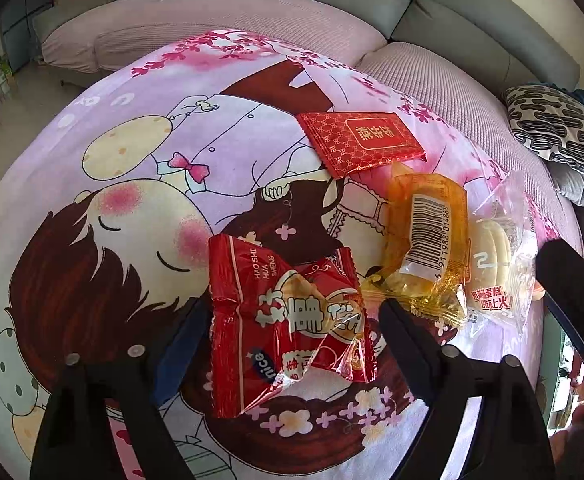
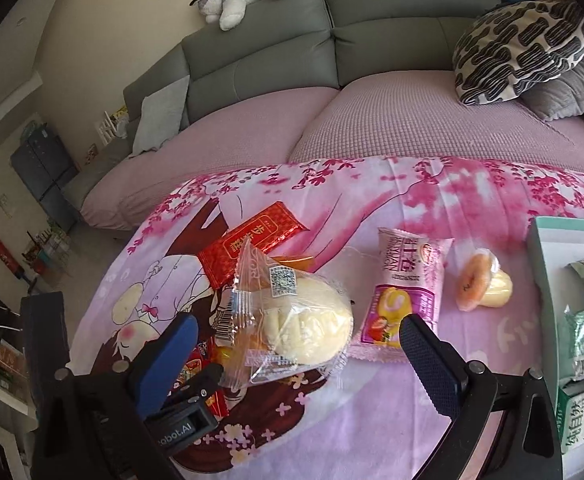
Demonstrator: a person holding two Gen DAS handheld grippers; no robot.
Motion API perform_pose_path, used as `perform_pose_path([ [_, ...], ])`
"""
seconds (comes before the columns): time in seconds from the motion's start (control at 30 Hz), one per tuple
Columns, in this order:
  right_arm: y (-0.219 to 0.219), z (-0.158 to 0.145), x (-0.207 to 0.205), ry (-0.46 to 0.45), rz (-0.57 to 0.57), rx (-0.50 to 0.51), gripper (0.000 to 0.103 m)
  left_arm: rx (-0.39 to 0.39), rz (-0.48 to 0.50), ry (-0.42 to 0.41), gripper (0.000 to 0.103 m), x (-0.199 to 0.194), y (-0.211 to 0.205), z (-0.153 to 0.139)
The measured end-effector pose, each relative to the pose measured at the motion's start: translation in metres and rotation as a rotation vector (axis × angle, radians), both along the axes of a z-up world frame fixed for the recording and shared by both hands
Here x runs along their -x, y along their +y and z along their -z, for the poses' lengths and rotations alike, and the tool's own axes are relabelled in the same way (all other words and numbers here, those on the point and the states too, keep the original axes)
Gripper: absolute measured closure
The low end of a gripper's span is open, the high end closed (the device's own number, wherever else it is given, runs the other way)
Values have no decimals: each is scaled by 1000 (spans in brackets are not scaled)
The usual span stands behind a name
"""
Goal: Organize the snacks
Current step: 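Grasp the red snack bag with the left gripper while the right gripper grasps the bread bun bag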
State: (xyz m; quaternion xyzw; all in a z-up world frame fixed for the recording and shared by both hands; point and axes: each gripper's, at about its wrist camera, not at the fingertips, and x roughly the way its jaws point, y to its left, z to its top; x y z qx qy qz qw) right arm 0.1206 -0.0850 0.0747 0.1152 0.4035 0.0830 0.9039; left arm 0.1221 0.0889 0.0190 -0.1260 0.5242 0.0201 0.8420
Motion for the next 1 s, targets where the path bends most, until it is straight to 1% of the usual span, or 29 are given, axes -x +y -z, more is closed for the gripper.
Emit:
perform_pose_path([
  [0.03,3,3,-2,6,-5,9,3,-2,-2,2,20,0,0,0],
  [0.17,8,14,-11,44,-10,2,10,6,-3,3,21,0,3,1],
  [0.23,7,19,-13,58,4,1,16,7,-4,4,22,0,3,1],
  [0.3,3,23,-13,69,13,-9,25,3,-11,4,26,1,3,0],
  [0.33,0,24,-12,69,17,-17,28,-4,-16,4,31,1,4,0],
  [0.37,-2,25,-12,68,20,-26,34,-11,-19,4,34,1,4,0],
  [0.4,-5,24,-10,68,27,-31,36,-15,-21,4,36,1,5,0],
  [0.43,-8,25,-9,67,29,-39,37,-19,-24,4,40,2,5,0],
  [0.53,-17,24,-4,57,40,-70,38,-8,-29,0,43,2,6,-1],
  [0.57,-19,23,-1,54,45,-71,39,-4,-31,-2,47,2,7,-1],
  [0.63,-25,21,5,45,56,-77,41,9,-34,-8,48,3,9,-2],
  [0.8,-37,11,22,22,76,-88,41,10,-32,-20,49,4,6,-6],
  [1.0,-48,-10,46,-29,95,-90,41,2,-25,-68,49,8,-1,-24],
])
